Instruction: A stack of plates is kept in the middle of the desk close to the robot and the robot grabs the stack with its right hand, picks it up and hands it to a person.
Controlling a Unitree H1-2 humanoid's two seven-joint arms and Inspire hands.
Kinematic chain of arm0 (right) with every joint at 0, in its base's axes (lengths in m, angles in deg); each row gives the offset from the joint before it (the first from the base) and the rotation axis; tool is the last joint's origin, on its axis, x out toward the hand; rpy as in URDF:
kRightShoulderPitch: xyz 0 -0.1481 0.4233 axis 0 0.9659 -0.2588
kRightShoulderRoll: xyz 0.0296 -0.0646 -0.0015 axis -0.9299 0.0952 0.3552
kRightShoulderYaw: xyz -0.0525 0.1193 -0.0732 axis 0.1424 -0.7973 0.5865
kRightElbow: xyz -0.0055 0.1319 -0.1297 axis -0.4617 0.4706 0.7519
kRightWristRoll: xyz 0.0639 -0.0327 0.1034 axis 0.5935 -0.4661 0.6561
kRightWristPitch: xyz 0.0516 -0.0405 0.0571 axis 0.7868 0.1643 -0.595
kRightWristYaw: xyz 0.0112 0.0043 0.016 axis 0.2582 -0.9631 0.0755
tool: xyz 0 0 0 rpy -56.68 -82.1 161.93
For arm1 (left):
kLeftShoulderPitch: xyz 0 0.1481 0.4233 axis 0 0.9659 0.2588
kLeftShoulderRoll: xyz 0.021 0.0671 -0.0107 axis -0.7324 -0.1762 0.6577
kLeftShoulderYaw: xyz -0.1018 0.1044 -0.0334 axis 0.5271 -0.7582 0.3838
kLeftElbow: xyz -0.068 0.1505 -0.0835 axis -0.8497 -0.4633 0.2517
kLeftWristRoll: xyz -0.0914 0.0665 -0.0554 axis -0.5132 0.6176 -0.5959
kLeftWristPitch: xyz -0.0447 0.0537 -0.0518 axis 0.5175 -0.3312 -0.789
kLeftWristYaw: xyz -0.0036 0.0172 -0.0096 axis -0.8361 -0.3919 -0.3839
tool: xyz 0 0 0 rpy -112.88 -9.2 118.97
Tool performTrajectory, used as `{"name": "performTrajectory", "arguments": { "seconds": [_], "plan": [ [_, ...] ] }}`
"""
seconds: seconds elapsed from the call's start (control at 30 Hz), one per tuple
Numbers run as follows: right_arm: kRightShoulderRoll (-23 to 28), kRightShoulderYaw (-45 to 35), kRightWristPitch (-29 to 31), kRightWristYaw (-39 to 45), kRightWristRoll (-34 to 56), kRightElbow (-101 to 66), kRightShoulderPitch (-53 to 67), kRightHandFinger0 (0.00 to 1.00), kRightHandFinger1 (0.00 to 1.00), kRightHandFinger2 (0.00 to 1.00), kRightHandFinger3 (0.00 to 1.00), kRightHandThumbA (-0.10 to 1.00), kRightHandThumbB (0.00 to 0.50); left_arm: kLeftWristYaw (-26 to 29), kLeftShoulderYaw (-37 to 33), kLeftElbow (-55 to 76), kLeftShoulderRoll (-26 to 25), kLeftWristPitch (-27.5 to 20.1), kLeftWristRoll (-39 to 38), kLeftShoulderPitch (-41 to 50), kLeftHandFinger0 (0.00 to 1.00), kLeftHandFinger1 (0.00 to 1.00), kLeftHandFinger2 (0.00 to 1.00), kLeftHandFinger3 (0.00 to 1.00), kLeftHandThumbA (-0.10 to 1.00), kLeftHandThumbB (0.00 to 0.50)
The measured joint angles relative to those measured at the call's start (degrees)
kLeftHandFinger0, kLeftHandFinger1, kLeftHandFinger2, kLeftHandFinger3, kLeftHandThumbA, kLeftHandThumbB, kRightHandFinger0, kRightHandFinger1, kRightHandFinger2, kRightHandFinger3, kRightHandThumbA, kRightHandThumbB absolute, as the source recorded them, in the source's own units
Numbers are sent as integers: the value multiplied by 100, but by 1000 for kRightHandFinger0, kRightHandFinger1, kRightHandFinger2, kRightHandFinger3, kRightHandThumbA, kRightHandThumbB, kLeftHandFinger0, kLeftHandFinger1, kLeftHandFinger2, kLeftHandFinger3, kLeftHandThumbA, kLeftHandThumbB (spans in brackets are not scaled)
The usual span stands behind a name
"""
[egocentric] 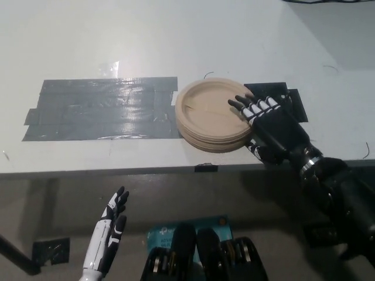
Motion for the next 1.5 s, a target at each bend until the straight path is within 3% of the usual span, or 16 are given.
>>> {"name": "performTrajectory", "arguments": {
  "seconds": [0.1,0.13,0.2,0.23,0.27,0.37,0.5,0.57,0.63,0.83,0.97,1.03,1.17,1.23,1.4,1.5],
  "plan": [
    [-38,147,1,-428,-122,337,-183,0,0,98,220,-100,328,-1,-3,-20,4,4,1,-12,1000,1000,1000,1000,1000,357],
    [-66,238,5,-662,-184,539,-311,0,0,191,279,-100,346,-1,-6,-23,8,5,1,-21,1000,1000,1000,1000,1000,356],
    [-96,344,19,-912,-243,769,-459,0,0,183,256,-100,337,-1,-7,-28,7,5,1,-32,1000,1000,1000,1000,1000,347],
    [-119,430,39,-1100,-299,949,-574,0,0,127,172,-100,318,-1,-7,-33,5,5,1,-39,1000,1000,1000,1000,1000,345],
    [-125,452,44,-1151,-309,994,-600,0,0,37,185,-100,320,-1,-7,-34,5,5,1,-42,1000,1000,1000,1000,1000,356],
    [-171,658,94,-1560,-407,1390,-772,0,0,36,91,-100,303,-1,-7,-48,5,5,1,-59,1000,1000,1000,1000,1000,352],
    [-276,912,148,-2209,-539,1880,-928,0,0,37,91,-100,309,-1,-4,-75,5,5,2,-73,1000,1000,1000,1000,1000,337],
    [-320,1010,166,-2473,-578,2085,-978,0,0,142,92,-100,309,-1,-2,-85,4,5,1,-82,1000,1000,1000,1000,1000,340],
    [-334,1069,172,-2638,-604,2197,-998,0,0,118,8,-100,315,-1,-2,-92,4,5,1,-92,1000,1000,1000,1000,1000,338],
    [-340,1286,259,-3405,-745,2510,-1067,0,0,42,10,-100,275,-1,0,-129,2,4,2,-145,1000,1000,1000,1000,1000,332],
    [-315,1302,374,-3749,-790,2387,-1073,0,0,0,150,-100,270,0,2,-128,-2,2,0,-196,1000,1000,1000,1000,1000,335],
    [-230,1279,435,-3822,-812,2059,-1070,0,0,0,412,-100,255,1,1,-129,-10,0,-1,-229,1000,1000,1000,1000,1000,329],
    [-46,1157,493,-3868,-820,1315,-1065,0,0,0,672,-100,264,1,-2,-129,-28,0,2,-284,1000,1000,1000,1000,1000,324],
    [62,1058,500,-3868,-820,823,-1032,0,0,0,674,-100,251,0,-2,-129,-40,0,3,-292,1000,1000,1000,1000,1000,322],
    [220,909,554,-3865,-834,-93,-901,0,0,0,585,-100,326,0,-2,-129,-63,0,4,-291,1000,1000,1000,1000,1000,331],
    [304,841,617,-3865,-886,-503,-836,0,0,0,547,-100,318,0,-2,-124,-87,-7,7,-295,1000,1000,1000,1000,1000,329]
  ]
}}
